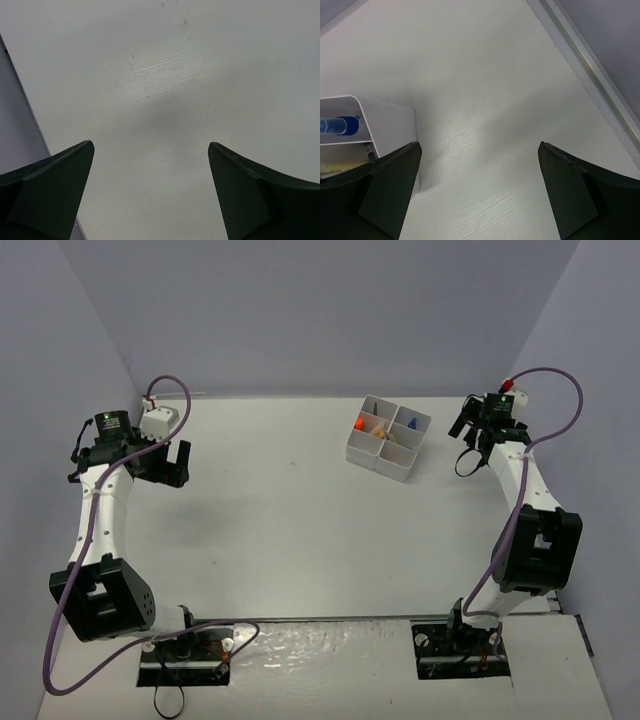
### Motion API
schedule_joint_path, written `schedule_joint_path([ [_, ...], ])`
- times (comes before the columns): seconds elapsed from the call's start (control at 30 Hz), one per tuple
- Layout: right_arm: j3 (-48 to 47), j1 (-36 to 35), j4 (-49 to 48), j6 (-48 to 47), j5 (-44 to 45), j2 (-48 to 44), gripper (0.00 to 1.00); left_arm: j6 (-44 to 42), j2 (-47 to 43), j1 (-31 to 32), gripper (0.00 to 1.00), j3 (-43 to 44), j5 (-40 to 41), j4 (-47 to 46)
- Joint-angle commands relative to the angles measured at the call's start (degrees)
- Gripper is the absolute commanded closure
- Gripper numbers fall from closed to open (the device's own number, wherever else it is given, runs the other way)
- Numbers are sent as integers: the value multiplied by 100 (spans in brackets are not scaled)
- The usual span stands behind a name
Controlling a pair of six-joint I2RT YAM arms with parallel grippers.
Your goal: Sort the stationery into containers
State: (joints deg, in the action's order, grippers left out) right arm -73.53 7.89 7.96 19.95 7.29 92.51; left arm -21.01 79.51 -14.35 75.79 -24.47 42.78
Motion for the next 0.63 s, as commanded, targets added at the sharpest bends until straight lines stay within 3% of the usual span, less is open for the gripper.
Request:
schedule_joint_path([
  [0.0, 3, 40, -273, 5, 159, -209, 0, 121, -245, -42, 3, 19, 56, -113],
  [0.6, 320, 75, -496, -103, 226, -683, 0, 114, -311, -42, 3, -89, 32, -121],
])
